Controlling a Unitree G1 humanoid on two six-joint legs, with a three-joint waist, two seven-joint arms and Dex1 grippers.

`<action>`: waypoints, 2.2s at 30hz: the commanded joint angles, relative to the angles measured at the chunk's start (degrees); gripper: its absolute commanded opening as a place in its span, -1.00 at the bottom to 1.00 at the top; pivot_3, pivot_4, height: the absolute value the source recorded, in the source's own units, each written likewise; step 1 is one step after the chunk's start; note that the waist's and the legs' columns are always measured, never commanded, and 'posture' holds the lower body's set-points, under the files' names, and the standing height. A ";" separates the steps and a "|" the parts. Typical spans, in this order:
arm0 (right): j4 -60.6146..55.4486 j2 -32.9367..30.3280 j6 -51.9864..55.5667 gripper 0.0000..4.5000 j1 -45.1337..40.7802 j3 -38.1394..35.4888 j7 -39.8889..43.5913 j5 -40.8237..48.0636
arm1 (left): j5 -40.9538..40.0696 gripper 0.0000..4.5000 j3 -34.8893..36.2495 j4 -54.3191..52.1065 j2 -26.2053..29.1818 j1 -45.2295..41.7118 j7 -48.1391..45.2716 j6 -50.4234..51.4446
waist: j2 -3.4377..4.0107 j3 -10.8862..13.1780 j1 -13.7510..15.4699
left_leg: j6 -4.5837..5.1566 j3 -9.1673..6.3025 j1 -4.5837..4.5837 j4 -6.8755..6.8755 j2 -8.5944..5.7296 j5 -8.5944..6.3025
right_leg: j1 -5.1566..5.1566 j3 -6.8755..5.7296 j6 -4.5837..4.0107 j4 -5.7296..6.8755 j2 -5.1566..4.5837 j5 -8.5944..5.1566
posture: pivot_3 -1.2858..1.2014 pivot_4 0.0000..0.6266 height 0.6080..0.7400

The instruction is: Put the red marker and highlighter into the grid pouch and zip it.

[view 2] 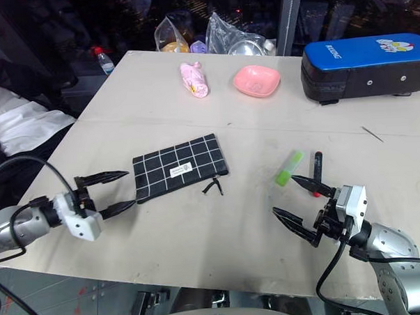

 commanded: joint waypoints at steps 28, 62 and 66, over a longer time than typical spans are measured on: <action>-1.28 0.63 -2.21 0.88 -0.31 0.33 -0.25 -1.40 | 10.58 0.97 -13.06 8.70 -14.06 -22.24 11.15 5.61 | 0.00 -0.03 -0.10 | 0.08 -0.10 -0.12 0.57 0.03 -0.05 | 0.02 -0.01 0.00 0.42 0.02 -0.01 | 0.03 -0.52 0.77; 0.93 3.15 -4.93 0.88 -0.54 0.50 -6.08 -4.86 | 14.46 -0.98 -24.52 18.92 -29.46 -36.81 19.70 13.28 | -0.21 0.10 -0.14 | -0.13 -0.17 -0.88 0.91 0.01 0.09 | -0.62 -0.02 0.04 0.73 0.09 -0.02 | 0.03 -0.52 0.77; 1.30 3.16 -5.64 0.88 -0.27 0.43 -6.00 -4.88 | 14.82 -0.98 -25.24 19.37 -30.18 -37.18 19.94 13.90 | -0.21 0.10 -0.12 | -0.14 -0.17 -0.87 0.92 0.01 0.09 | -0.62 -0.02 0.04 0.74 0.09 -0.02 | 0.03 -0.52 0.77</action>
